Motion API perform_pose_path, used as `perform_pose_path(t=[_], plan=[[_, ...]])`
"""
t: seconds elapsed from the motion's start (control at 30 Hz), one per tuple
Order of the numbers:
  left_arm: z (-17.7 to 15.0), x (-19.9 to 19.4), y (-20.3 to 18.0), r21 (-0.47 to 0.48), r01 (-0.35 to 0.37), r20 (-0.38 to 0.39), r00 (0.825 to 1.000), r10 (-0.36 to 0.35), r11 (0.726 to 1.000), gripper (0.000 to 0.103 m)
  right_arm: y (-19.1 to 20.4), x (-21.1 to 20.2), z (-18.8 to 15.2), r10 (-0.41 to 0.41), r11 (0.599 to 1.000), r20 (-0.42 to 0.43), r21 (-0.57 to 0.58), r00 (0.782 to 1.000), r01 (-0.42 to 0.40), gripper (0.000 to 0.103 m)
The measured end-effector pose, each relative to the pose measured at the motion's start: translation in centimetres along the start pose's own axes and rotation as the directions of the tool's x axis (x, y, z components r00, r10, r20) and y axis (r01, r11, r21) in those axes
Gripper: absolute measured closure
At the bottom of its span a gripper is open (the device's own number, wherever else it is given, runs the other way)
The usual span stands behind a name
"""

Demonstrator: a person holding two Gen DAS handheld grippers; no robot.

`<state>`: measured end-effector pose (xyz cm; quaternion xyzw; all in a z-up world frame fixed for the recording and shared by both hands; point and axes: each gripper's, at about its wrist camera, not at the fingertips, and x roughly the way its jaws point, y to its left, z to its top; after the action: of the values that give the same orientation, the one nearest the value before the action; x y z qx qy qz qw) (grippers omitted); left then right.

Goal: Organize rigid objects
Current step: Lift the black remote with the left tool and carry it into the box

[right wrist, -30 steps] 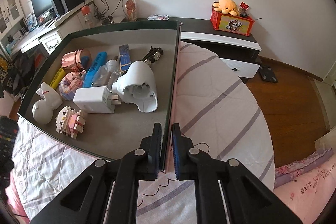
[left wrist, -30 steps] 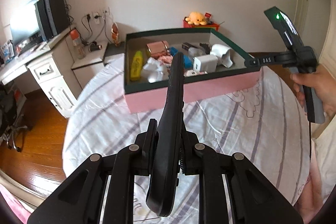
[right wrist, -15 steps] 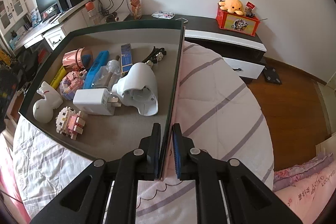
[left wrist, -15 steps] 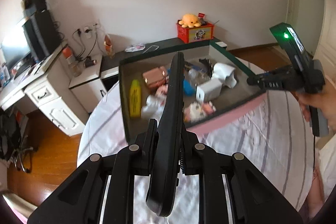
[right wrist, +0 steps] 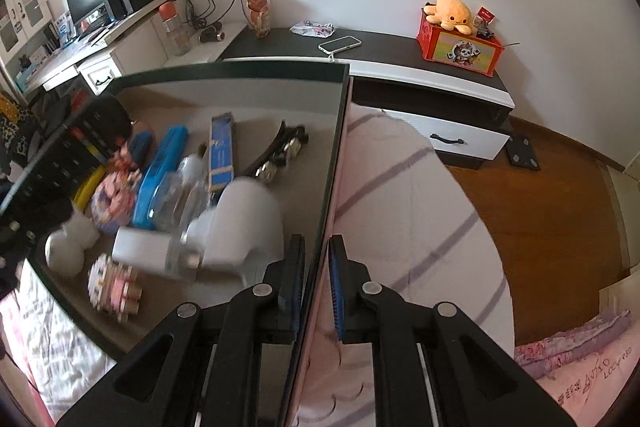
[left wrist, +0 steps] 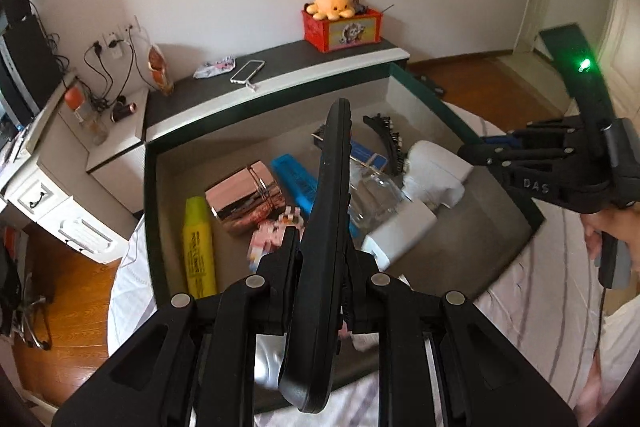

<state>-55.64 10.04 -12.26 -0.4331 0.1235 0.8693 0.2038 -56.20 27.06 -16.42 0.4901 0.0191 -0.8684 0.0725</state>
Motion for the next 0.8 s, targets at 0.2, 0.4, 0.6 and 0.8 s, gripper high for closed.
perform_pose_path(t=[0.2,0.4,0.6,0.8], plan=[[1.6,3.1,0.5,-0.047,0.043,-0.042,0.998,-0.045,0.998,0.085,0.0,1.3,1.8,-0.022,0.999,-0.016,-0.028,1.000,0.021,0.092],[3.2,5.7,1.5,-0.234,0.159,-0.039,0.984,-0.172,0.959,0.085,0.0,1.6,1.9,-0.023,0.998,-0.022,-0.050,0.999,0.022,0.091],[2.6,7.5,1.1,-0.347,0.157,-0.028,0.984,-0.178,0.924,0.085,0.0,1.6,2.0,-0.027,0.998,-0.027,-0.064,0.999,0.025,0.090],[1.7,7.6,2.2,-0.354,0.053,-0.058,0.995,-0.078,0.934,0.081,0.1,1.6,2.0,-0.036,0.997,-0.027,-0.070,0.999,0.034,0.090]])
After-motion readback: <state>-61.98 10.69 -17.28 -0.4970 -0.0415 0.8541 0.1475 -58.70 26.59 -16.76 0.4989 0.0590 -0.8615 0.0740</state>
